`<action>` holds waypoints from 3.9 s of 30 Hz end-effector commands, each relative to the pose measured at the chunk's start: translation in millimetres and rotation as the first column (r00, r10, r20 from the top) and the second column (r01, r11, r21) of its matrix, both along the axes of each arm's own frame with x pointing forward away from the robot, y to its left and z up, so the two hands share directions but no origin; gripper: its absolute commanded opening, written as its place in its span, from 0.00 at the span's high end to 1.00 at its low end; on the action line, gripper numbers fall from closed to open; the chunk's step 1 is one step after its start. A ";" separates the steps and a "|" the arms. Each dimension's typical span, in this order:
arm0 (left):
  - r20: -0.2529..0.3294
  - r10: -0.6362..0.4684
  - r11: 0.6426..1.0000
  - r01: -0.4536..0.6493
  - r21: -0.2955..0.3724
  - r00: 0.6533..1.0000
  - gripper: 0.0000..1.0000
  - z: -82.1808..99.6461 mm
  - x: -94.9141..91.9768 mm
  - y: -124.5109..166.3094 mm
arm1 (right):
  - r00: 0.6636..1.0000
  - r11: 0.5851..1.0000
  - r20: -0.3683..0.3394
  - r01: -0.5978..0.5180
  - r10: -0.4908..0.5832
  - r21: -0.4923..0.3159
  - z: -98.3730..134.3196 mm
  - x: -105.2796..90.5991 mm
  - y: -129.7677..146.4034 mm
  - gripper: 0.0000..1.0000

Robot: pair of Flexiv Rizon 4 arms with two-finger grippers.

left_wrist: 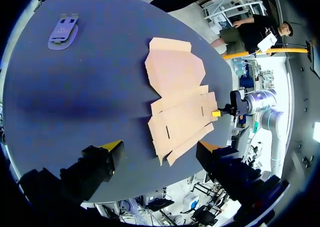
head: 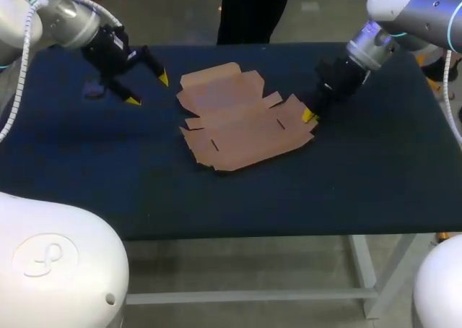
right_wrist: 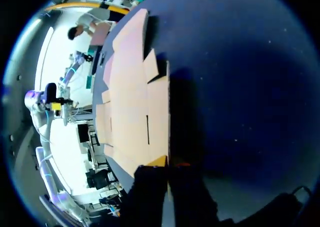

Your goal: Assemble the packaging by folding the flat box into shape, placing the metal phone stand inside, and closing the box properly

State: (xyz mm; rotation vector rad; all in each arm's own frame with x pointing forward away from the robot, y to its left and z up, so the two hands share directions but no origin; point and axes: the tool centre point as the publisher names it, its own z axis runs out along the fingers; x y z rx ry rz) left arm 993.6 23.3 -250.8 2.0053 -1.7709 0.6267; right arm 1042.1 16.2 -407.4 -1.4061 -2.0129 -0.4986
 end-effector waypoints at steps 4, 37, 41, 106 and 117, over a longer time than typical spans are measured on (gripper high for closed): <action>0.000 -0.007 1.000 0.007 0.000 1.000 0.00 -0.4 -3.1 2.1 | 0.996 0.996 0.026 0.085 -0.086 0.029 1.5 -26.7 2.7 1.00; 0.079 0.020 0.999 -0.022 0.028 0.997 0.00 -1.2 -20.8 4.3 | 0.964 0.965 0.057 0.261 -0.261 0.008 10.6 -86.0 2.7 0.00; 0.079 0.020 0.999 -0.022 0.028 0.997 0.00 -1.2 -20.8 4.3 | 0.972 0.972 0.049 0.233 -0.231 -0.024 19.4 -78.4 -3.9 0.00; 0.079 0.020 0.999 -0.022 0.028 0.997 0.00 -1.2 -20.8 4.3 | 0.942 0.943 0.049 0.329 -0.331 0.049 14.2 -88.7 29.1 1.00; 0.079 0.020 0.999 -0.022 0.028 0.997 0.00 -1.2 -20.8 4.3 | 0.939 0.939 0.040 0.339 -0.341 0.057 8.7 -100.0 29.4 1.00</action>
